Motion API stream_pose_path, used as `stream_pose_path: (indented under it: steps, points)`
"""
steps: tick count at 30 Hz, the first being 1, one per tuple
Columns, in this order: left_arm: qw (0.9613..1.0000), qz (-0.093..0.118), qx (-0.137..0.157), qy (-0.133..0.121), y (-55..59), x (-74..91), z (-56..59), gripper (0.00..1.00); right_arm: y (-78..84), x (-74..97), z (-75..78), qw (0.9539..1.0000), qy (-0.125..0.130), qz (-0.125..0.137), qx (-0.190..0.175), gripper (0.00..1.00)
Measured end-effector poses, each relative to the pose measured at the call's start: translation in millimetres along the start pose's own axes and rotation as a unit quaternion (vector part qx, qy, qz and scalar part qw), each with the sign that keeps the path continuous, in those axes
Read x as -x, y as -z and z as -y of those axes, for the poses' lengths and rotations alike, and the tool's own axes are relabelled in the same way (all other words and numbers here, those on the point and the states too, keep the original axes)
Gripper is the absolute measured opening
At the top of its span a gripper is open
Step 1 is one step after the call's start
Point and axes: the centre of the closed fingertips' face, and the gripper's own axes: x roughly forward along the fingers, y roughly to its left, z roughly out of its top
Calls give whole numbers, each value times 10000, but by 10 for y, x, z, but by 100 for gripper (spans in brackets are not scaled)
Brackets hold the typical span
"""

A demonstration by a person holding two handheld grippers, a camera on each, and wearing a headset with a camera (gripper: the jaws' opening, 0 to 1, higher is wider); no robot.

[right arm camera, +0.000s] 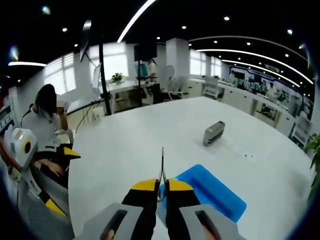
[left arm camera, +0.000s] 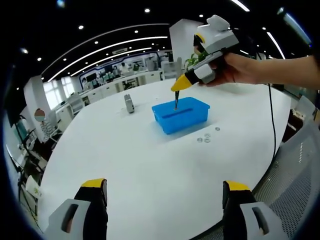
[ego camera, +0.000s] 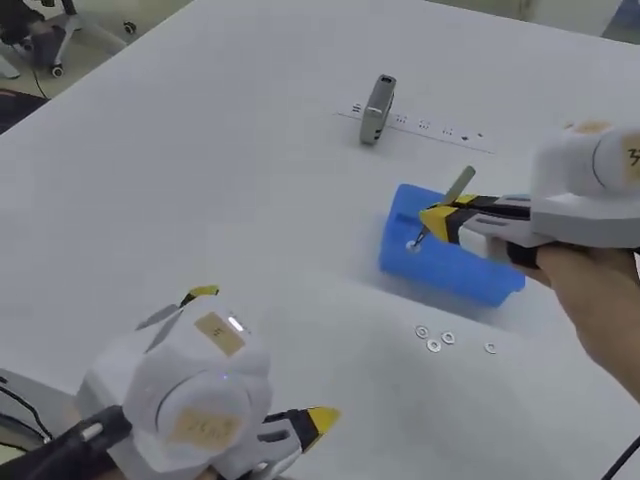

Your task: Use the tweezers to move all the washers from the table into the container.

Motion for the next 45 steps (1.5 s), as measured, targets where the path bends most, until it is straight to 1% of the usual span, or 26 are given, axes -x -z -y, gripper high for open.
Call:
stream_pose_path:
  steps: [6,7,10,20,25,28,34,36,39,42,45]
  points:
    - [10000,-74,-7,20,26,-8,5,97,14,-89,126,9999,94,5,-64,1]
    - [10000,-91,-15,25,31,-9,8,97,30,-115,152,9998,106,-1,-171,1]
    - [9999,-83,-4,64,27,-12,22,97,71,-187,228,9995,198,2,-254,1]
    - [9999,-168,-4,29,55,-20,9,95,192,-424,386,9986,381,-7,-373,1]
    - [9997,-233,-16,49,79,-28,17,95,309,-528,408,9980,459,-58,-434,2]
    - [9998,-220,-26,20,75,-25,8,94,367,-564,415,9978,506,-93,-414,2]
    - [9996,-269,-41,-35,91,-29,-10,94,472,-623,450,9972,607,-160,-410,2]
    - [9996,-271,-46,-45,92,-29,-14,94,492,-638,447,9970,600,-178,-453,2]
    - [9996,-291,-35,-37,98,-31,-12,95,507,-643,472,9966,694,-189,-393,2]
    - [9995,-322,-49,-34,106,-31,-10,95,511,-650,481,9967,703,-187,-369,2]
    - [9996,-277,-33,-93,89,-24,-33,95,518,-650,476,9966,720,-157,-361,2]
